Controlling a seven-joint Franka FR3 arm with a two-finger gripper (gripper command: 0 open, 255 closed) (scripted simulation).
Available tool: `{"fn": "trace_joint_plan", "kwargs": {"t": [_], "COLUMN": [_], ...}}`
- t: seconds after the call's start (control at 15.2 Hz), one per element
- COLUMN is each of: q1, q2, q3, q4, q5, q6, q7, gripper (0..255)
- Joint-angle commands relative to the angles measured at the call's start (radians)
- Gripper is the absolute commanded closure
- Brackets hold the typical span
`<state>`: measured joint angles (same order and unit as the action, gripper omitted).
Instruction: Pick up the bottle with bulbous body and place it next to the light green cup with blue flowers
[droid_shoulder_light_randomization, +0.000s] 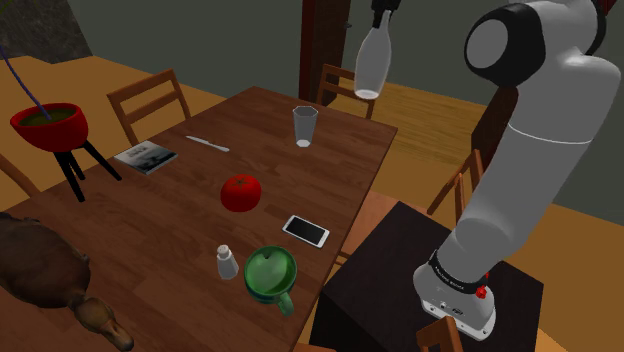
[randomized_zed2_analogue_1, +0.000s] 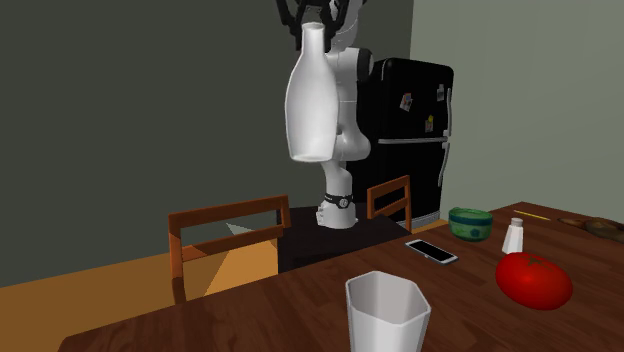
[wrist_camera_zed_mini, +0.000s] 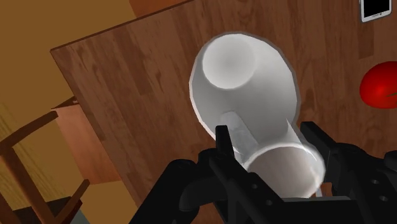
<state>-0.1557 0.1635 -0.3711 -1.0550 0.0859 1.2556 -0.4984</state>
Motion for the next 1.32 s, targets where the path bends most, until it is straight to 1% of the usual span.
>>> {"fn": "trace_joint_plan", "kwargs": {"t": [0.0,0.26,0.53,0.86,1.25], "q1": [0.049,0.118,0.168,0.22,0.276], "q2": [-0.073,-0.189,-0.273,-0.344,-0.388], "q3": [0.022,0.081,0.144,0.223,0.317], "q4": [-0.109,-0.277,-0.402,-0.515,-0.603], "q5": [-0.034,-0.081,-0.104,-0.113,-0.106], "q6": [0.043,0.104,0.147,0.189,0.231], "q7": [0.054,0.166,0.275,0.406,0.558], "gripper": [255,255,255,255,255]}}
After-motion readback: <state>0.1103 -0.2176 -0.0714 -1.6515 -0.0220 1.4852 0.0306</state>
